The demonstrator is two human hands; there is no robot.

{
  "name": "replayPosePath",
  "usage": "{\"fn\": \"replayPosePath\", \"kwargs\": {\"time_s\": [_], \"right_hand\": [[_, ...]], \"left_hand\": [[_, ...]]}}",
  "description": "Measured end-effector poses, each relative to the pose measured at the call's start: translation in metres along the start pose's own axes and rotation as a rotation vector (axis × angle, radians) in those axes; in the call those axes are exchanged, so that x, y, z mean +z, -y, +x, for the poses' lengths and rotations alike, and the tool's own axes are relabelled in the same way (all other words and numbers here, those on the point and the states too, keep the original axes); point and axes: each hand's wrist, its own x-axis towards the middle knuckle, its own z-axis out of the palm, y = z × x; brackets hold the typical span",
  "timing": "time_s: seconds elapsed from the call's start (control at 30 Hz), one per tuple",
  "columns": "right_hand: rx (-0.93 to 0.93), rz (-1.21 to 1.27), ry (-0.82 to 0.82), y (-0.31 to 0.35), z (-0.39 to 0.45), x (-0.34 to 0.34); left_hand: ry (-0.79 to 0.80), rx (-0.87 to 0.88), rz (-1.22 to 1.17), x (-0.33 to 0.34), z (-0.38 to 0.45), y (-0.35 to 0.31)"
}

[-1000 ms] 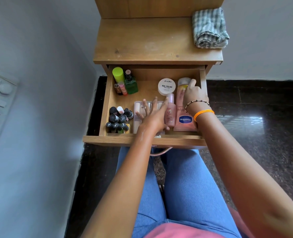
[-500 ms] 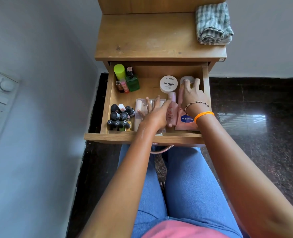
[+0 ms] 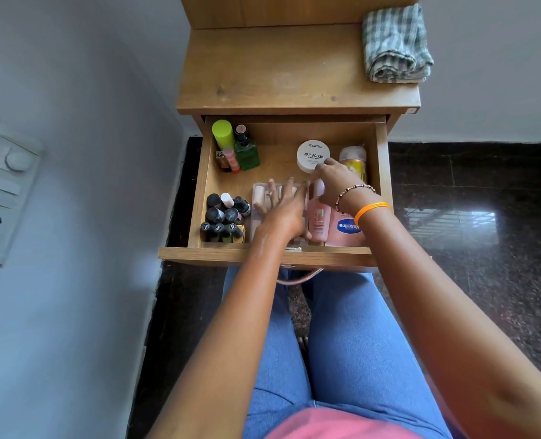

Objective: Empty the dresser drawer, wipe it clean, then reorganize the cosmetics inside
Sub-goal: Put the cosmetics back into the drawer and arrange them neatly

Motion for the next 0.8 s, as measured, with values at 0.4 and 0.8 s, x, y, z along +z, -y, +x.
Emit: {"fn": "replayPosePath", "kwargs": {"time_s": [0.4,0.8], "right_hand": [[-0.041,0.002,0.090,0.000,-0.006,-0.002],[-0.203,-0.183,-0.116,0.007,0.046,-0.007]], "left_hand": [[-0.001,-0.010,-0.005,-0.004,-0.003,-0.003],[-0.019,-0.060,0.048,-0.013,0.006,0.012]]}}
